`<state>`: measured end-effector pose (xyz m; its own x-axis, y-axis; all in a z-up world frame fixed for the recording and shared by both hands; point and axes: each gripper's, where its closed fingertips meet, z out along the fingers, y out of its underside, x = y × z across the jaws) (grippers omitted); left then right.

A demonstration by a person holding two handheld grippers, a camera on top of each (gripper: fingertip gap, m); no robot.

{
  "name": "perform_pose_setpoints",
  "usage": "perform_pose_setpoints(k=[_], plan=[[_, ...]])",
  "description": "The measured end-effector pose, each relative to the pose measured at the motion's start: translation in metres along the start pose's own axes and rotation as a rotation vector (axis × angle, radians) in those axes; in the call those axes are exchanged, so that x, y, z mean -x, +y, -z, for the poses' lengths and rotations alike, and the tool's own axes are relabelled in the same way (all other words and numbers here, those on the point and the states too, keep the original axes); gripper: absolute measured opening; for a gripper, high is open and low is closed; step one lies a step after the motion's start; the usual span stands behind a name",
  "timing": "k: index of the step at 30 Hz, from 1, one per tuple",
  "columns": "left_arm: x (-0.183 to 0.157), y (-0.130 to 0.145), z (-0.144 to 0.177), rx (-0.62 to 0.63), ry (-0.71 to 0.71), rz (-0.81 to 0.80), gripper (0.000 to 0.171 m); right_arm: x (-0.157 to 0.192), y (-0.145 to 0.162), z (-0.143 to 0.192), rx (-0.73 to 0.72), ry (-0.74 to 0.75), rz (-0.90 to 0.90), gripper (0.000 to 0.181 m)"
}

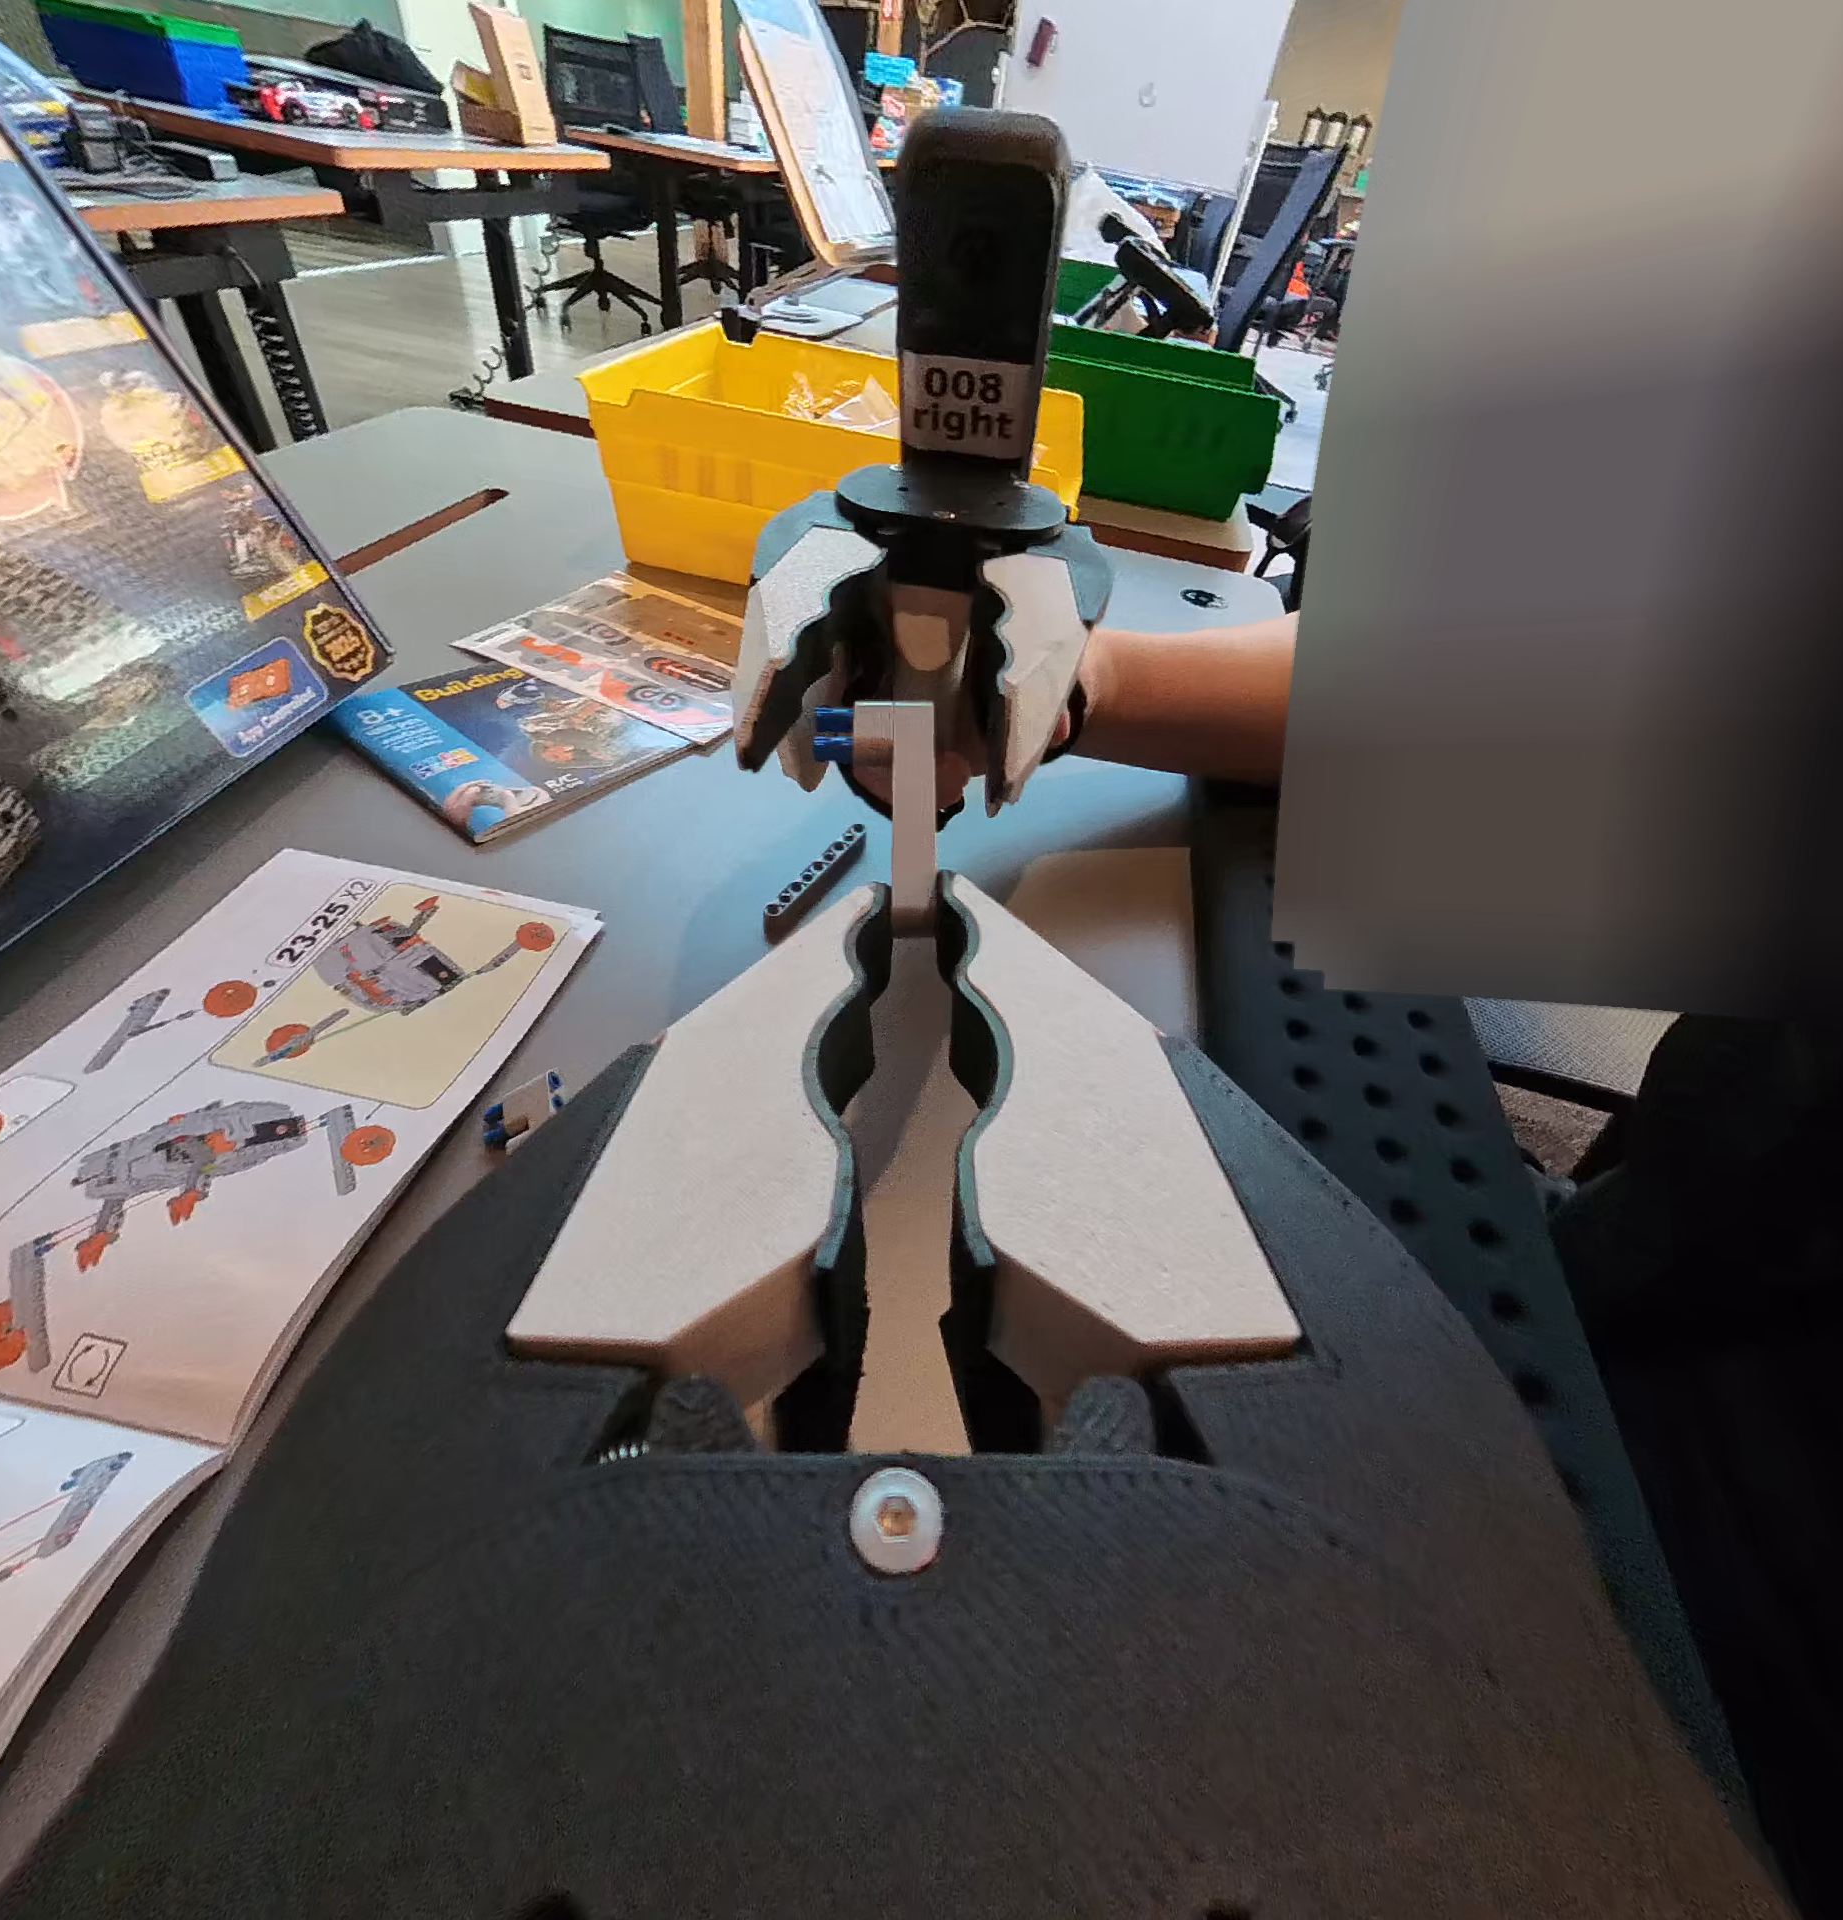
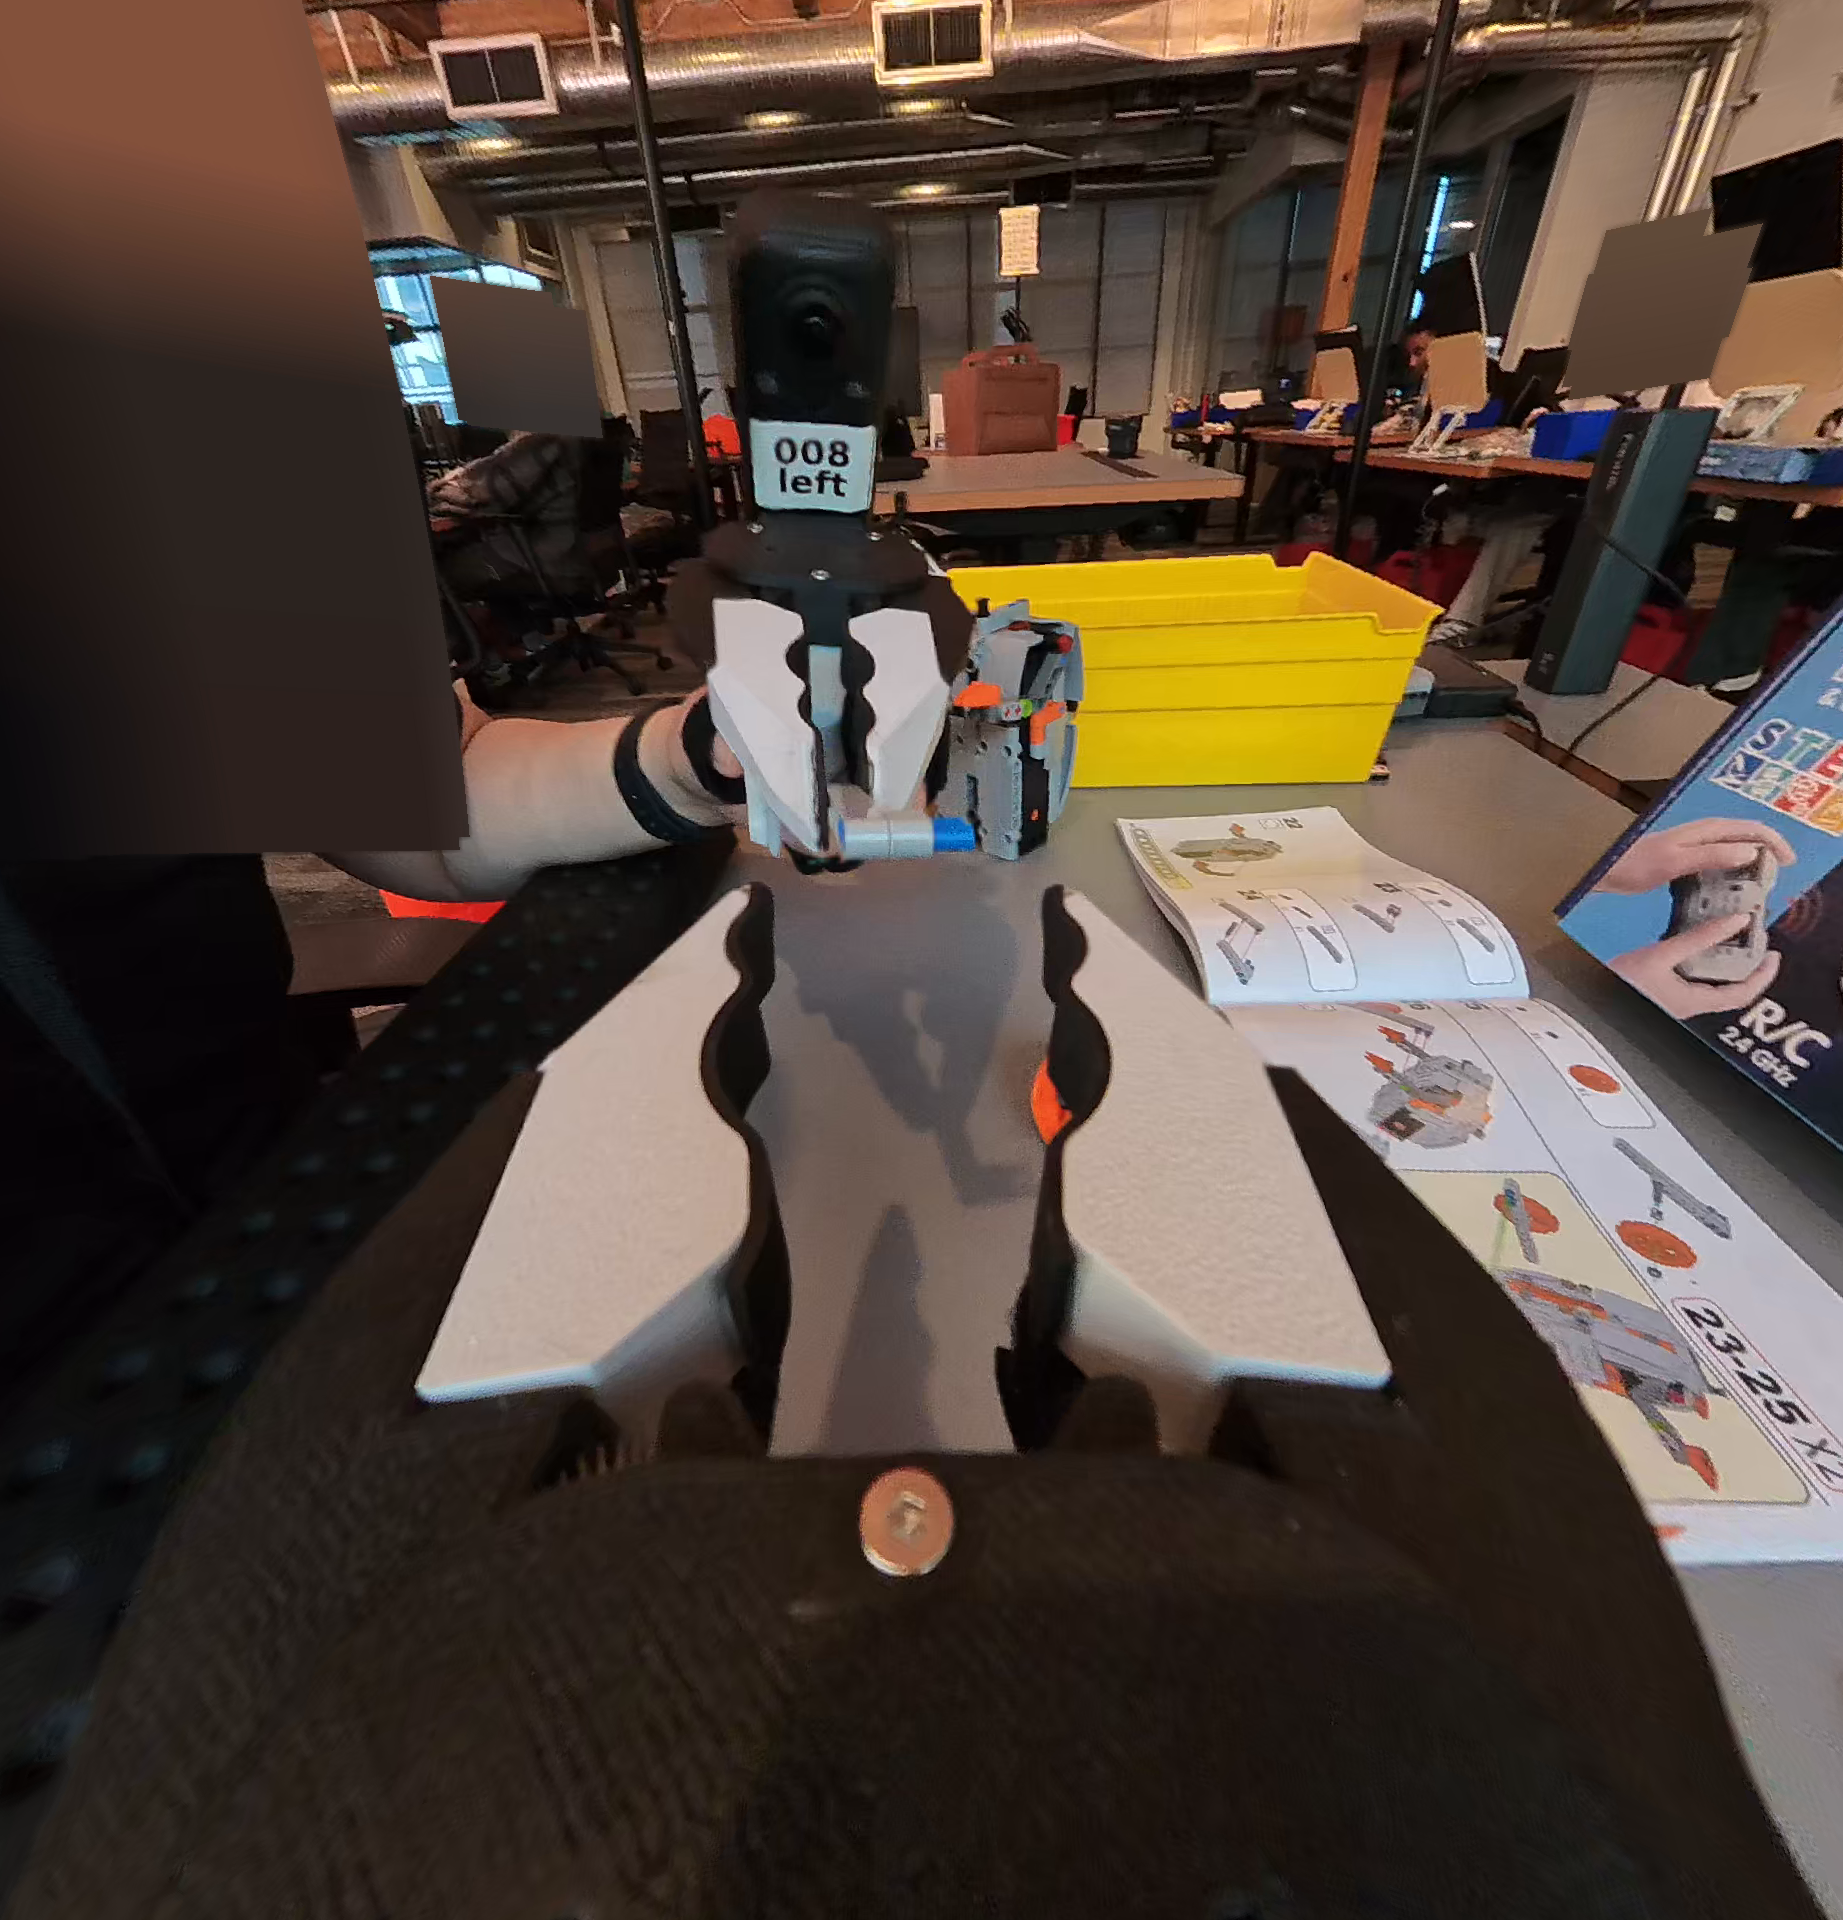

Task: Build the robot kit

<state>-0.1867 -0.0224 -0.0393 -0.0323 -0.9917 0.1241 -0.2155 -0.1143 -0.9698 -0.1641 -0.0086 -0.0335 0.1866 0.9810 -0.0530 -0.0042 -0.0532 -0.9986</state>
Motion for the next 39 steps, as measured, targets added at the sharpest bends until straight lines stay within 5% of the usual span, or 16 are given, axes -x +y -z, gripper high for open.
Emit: perform_pose_setpoints(k=[10,39], plan=[[-0.009,0.011,-0.009,0.062,0.028,-0.051,0.006,0.012,0.006,-0.005,0.039,-0.059,-0.013,0.024],[-0.006,0.024,-0.012,0.131,0.013,-0.093,0.005,0.013,0.020,-0.004,0.118,-0.074,0.039,0.036]])
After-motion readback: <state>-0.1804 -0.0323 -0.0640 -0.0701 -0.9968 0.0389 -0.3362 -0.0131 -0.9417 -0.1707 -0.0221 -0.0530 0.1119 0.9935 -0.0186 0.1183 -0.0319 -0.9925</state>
